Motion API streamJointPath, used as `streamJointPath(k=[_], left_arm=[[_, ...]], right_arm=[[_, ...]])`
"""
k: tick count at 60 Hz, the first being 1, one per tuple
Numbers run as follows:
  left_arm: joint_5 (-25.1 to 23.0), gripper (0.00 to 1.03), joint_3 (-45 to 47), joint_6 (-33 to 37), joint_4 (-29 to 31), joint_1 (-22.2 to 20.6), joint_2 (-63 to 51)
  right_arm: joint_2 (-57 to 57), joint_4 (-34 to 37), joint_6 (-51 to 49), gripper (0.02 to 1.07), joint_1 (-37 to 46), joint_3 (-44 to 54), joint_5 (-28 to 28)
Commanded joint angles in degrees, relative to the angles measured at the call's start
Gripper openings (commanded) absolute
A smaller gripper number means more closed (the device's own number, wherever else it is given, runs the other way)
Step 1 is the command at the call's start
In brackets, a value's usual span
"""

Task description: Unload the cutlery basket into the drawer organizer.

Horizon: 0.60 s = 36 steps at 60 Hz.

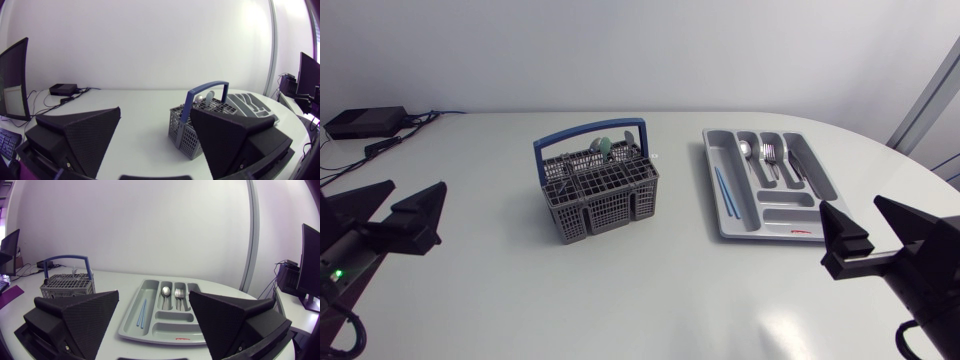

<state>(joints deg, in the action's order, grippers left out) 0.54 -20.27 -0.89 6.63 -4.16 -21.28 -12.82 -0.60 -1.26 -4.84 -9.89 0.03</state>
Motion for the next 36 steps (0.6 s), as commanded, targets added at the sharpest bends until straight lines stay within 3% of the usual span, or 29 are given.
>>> streamJointPath(k=[1, 11, 23, 27, 36], left_arm=[[0.26, 0.96, -5.57, 0.09, 2.16, -1.11, -7.64], [2.28, 0.96, -17.52, 3.43, 12.88, -4.8, -22.58], [4.21, 0.96, -25.96, 10.2, 17.8, -10.6, -33.83], [4.56, 0.96, -28.16, 10.82, 19.65, -12.54, -36.29], [11.33, 0.96, -32.46, 10.99, 22.37, -19.04, -42.09]], right_arm=[[-5.55, -1.16, 0.64, 1.03, -0.52, -3.64, 0.14], [-16.1, -0.28, 1.34, 1.03, -0.61, -9.45, -0.12], [-24.18, 3.68, 3.37, 1.03, -1.93, -15.42, -0.21], [-26.82, 7.1, 3.45, 1.03, -2.28, -17.97, 0.14], [-33.85, 16.16, 1.26, 1.03, -2.45, -24.65, 0.32]])
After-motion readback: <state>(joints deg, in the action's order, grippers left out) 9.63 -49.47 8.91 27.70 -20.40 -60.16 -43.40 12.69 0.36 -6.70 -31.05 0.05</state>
